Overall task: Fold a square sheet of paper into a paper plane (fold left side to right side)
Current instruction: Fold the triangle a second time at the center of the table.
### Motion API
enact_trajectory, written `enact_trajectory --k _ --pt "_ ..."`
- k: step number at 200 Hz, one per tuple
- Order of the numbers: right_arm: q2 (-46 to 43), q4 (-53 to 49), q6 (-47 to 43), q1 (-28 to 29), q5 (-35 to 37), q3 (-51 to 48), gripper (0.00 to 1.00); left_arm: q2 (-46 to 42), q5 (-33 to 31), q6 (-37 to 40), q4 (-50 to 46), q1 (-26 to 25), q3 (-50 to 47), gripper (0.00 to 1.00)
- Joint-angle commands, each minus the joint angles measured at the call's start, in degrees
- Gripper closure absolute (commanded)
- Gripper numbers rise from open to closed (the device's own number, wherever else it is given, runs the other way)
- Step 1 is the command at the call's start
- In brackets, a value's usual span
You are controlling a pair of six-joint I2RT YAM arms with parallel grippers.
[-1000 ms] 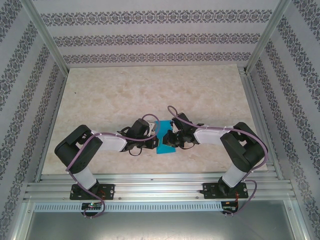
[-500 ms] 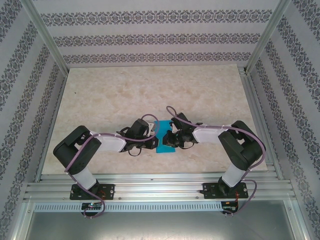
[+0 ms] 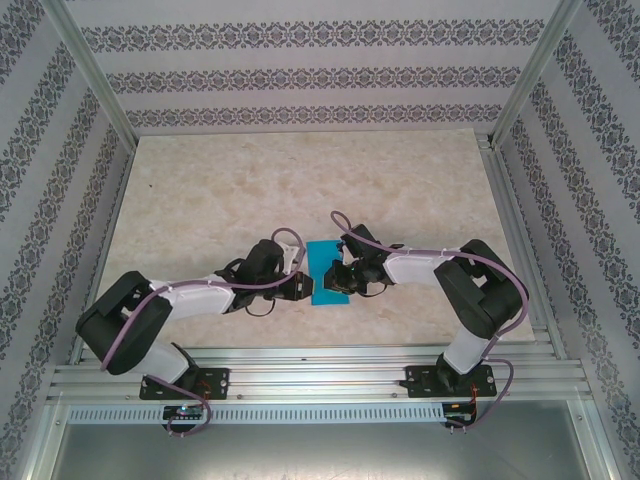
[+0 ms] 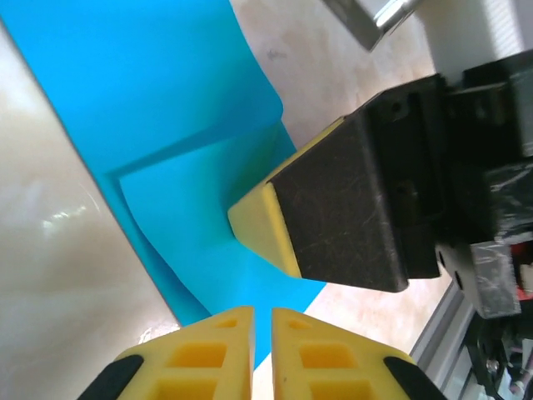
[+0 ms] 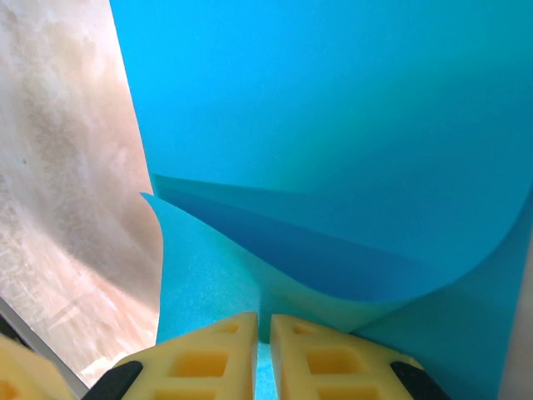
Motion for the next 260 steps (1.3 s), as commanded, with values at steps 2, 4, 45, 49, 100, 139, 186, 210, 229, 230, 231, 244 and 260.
enact_trajectory --k 2,4,45,49,100,139,186,210,229,230,231,244,260 --pt "3.1 -3.9 -0.8 1.0 3.6 -0.7 0.85 3.0 4.7 -4.6 7.9 0.3 0.1 0.87" --pt "3.1 -3.9 -0.8 1.1 3.6 -0.7 0.85 3.2 4.7 -4.7 7.9 0.4 0.3 0.87" --pt "3.2 -4.3 -1.0 1.2 3.6 -0.5 0.85 7.2 5.5 -4.7 8.5 0.2 2.4 0.88" --pt "3.3 -4.3 -1.1 1.2 3.6 -0.5 0.85 7.6 5.5 -4.6 8.6 0.1 2.5 0.88" --pt "3.5 -4.4 -1.1 1.3 3.5 -0.3 0.85 10.9 4.0 -2.3 3.5 -0.7 3.9 0.89" --pt "3.6 -4.8 -1.3 1.3 3.5 0.1 0.85 11.8 3.1 0.1 -2.0 -1.7 3.9 0.89" --pt "3.6 -6.0 -1.8 1.0 3.7 1.4 0.85 13.1 2.2 3.1 -9.6 -3.0 4.5 0.89" --pt "2.7 -7.1 -2.5 0.3 4.8 2.1 0.85 13.2 0.5 3.6 -13.3 -4.1 3.3 0.89" --pt "2.9 -8.0 -3.5 -0.6 5.1 2.8 0.85 13.2 -2.1 4.0 -17.0 -4.8 2.6 0.90" --pt "2.9 -8.0 -3.6 -0.6 5.1 2.8 0.85 13.2 -2.2 4.0 -17.2 -4.8 2.5 0.90" --pt "2.9 -8.0 -3.6 -0.7 5.1 2.9 0.85 13.2 -2.3 4.0 -17.3 -4.8 2.4 0.90" --pt "3.1 -8.5 -4.2 -1.4 5.1 3.1 0.85 13.3 -3.7 4.1 -18.9 -5.3 1.9 0.90" --pt "2.9 -8.4 -4.7 -2.5 5.4 3.2 0.85 13.3 -4.9 4.0 -19.8 -5.8 1.3 0.91"
